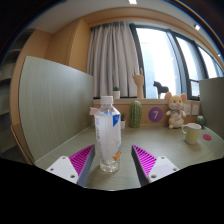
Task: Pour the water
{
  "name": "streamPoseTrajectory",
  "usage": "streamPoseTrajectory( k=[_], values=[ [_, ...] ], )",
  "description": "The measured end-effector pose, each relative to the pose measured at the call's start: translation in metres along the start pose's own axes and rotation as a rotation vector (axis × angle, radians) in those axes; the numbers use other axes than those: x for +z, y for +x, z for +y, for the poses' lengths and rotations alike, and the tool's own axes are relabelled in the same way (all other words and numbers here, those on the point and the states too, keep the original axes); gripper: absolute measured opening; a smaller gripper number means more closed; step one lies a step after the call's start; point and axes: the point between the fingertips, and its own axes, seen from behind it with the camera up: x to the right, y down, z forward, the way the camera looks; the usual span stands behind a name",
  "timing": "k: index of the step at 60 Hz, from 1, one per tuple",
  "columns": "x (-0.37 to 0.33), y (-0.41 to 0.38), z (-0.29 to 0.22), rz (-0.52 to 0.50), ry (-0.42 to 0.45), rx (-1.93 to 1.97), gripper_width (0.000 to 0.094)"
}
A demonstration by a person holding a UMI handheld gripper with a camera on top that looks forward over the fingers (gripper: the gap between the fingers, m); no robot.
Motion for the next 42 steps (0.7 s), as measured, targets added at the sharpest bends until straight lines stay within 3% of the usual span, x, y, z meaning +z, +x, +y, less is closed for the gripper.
streamPoseTrajectory(
  k=[22,29,42],
  values=[
    [0.070,-0.015,-0.027,0.009,0.038,0.007,0.0723],
    [0.083,-0.010,-0.031,0.030,0.064,-0.025,0.0559],
    [0.084,-0.012,-0.033,0.023,0.094,-0.017,0.0359]
  ],
)
